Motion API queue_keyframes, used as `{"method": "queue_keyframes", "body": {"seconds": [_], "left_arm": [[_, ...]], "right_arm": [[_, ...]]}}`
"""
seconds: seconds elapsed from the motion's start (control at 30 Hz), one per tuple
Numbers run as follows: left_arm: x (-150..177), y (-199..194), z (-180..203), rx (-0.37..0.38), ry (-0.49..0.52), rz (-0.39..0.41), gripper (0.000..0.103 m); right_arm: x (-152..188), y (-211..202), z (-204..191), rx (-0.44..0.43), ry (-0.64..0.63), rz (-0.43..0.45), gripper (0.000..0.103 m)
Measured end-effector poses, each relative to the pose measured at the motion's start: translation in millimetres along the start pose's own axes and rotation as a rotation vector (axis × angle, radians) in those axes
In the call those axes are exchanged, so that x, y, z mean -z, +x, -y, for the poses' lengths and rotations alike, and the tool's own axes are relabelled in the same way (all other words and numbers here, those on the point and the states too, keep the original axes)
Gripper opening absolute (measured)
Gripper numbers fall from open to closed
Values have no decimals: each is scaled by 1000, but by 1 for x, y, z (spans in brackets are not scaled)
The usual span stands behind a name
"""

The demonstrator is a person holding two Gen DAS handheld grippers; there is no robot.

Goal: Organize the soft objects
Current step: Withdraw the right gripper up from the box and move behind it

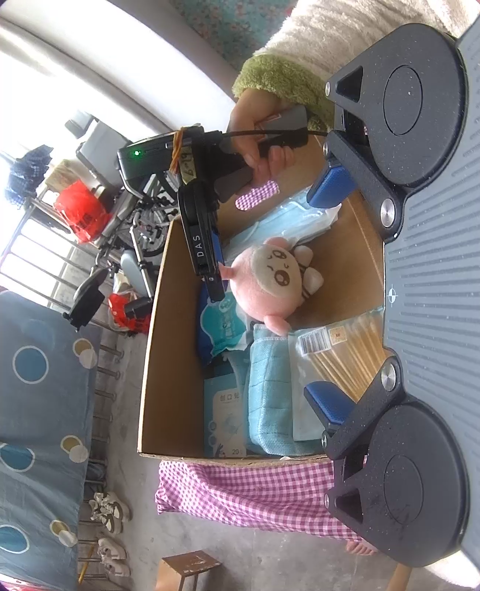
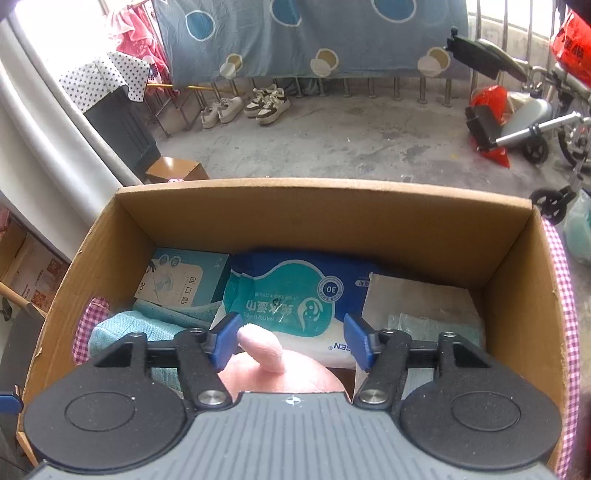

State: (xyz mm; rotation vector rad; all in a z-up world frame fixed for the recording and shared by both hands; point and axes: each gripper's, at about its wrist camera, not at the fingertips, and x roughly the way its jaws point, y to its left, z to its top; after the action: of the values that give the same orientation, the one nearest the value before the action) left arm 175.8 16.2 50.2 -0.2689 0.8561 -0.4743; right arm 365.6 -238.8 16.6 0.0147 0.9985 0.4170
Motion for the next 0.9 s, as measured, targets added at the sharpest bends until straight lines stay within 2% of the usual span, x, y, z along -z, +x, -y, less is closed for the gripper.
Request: {"method": "queue_keyframes", "body": {"seconds": [0.23, 0.4, 0.5, 0.77, 0.9], "left_arm": [[1, -7, 1, -5, 4, 12, 100], [5, -22, 5, -24, 23, 45, 101], [8, -42, 6, 3, 23, 96, 102], [24, -98, 8, 79, -12, 231, 102], [38, -116, 12, 98, 4, 235, 102]], "right_arm": [[-6, -25, -3, -7, 2, 36, 66], [2, -82, -2, -76, 53, 115, 67], [16, -132, -7, -117, 60, 208, 76], [72, -260, -23, -148, 67, 471, 100], [112, -299, -35, -89, 78, 530, 103]]}}
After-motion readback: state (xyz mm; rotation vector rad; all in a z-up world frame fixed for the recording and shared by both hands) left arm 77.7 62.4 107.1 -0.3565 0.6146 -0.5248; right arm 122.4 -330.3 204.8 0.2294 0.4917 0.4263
